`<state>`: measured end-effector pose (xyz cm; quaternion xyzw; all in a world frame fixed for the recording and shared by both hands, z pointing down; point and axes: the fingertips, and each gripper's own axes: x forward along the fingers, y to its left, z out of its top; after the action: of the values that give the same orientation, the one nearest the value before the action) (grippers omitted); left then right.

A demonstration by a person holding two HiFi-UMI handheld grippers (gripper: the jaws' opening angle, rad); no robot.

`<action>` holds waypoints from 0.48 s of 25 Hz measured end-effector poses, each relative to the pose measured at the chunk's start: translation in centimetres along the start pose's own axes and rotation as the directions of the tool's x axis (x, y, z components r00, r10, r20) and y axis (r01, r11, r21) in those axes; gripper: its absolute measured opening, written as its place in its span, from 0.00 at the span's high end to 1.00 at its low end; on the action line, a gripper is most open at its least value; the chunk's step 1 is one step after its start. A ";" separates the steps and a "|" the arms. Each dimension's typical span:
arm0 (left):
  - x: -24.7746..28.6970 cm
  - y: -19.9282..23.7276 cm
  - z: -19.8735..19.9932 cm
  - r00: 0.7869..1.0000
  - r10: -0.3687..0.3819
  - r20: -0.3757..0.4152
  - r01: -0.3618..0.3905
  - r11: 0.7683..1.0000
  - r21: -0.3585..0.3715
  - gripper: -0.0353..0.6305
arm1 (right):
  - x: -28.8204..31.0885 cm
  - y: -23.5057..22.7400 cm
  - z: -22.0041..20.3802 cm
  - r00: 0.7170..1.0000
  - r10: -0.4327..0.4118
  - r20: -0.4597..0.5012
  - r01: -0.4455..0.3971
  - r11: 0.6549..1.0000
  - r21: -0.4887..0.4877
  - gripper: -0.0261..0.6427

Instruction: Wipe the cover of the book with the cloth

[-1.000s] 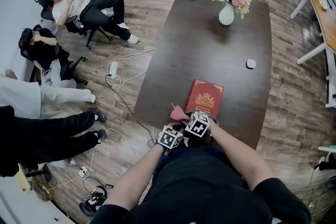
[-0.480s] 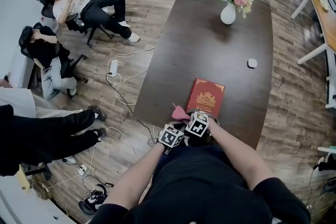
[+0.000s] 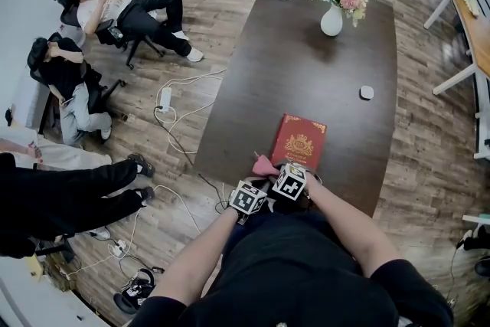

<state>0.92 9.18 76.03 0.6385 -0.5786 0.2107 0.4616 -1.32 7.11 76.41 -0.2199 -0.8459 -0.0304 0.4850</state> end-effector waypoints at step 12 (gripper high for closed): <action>0.0 0.0 0.0 1.000 0.003 -0.004 -0.003 1.000 0.006 0.95 | -0.7 0.0 -0.7 1.000 0.001 0.000 -0.001 1.000 0.006 0.78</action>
<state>0.90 9.16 76.06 0.6386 -0.5781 0.2141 0.4606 -0.48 6.75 76.19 -0.2187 -0.8459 -0.0275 0.4857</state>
